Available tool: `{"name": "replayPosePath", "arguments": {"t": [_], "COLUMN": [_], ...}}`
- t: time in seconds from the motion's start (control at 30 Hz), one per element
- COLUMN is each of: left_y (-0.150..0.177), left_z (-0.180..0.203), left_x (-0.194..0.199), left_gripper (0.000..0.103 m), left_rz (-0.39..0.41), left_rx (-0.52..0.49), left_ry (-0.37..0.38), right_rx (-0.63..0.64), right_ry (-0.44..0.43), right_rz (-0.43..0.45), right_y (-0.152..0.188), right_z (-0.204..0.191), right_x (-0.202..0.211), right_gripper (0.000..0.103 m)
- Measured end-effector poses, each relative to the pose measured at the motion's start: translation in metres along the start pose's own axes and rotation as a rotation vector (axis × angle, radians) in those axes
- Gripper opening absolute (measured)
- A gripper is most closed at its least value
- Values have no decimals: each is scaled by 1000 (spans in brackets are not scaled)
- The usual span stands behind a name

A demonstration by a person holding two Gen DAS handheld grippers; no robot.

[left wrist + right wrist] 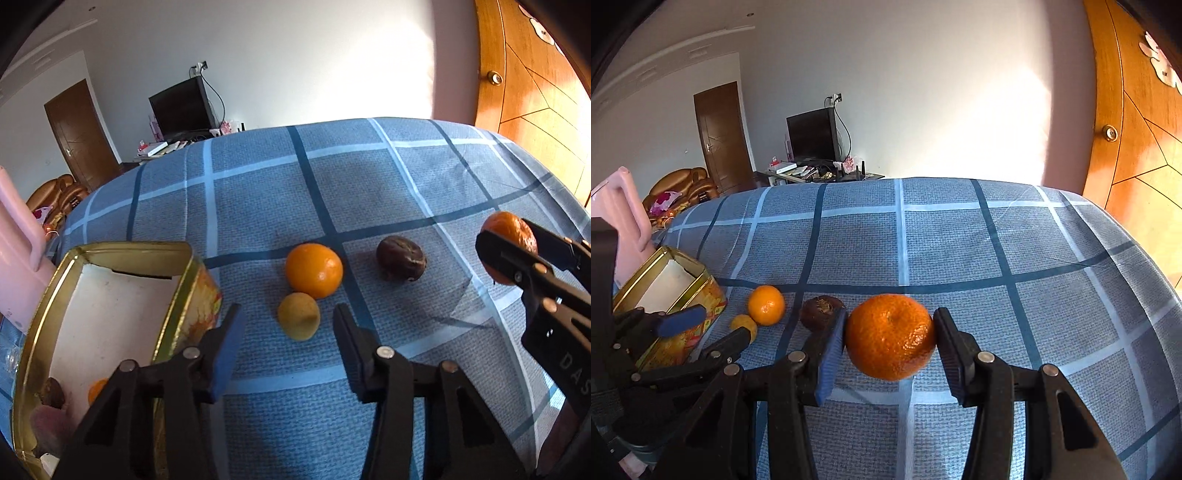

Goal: Organize fruits
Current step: 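Grasp a tangerine with the right tool while the left tool grasps another small yellow fruit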

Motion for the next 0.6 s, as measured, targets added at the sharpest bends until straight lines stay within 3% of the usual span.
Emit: {"name": "replayPosePath", "arguments": {"t": [0.33, 0.43, 0.47, 0.6], "left_y": [-6, -6, -6, -4], "left_z": [4, 3, 3, -1], "left_x": [-24, -26, -26, -24], "left_gripper": [50, 37, 29, 28], "left_rz": [-42, -44, -44, -43], "left_rx": [-1, 14, 16, 33], "left_ry": [24, 61, 69, 91], "right_rx": [18, 27, 27, 32], "right_ry": [0, 2, 2, 4], "right_rz": [-1, -6, -10, -23], "right_y": [2, 4, 4, 6], "right_z": [-5, -7, -7, -8], "right_x": [-3, -5, -6, -11], "right_gripper": [50, 50, 50, 50]}}
Point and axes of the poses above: each gripper's, at about its wrist camera, not at the fingertips, and x roughly against the way its jaws point, z to its right, y to its underside, the point moved 2 cm from there along -x, roughly the way its jaws point, and after that the axes turned 7 degrees about -y, right-handed, at the moved point
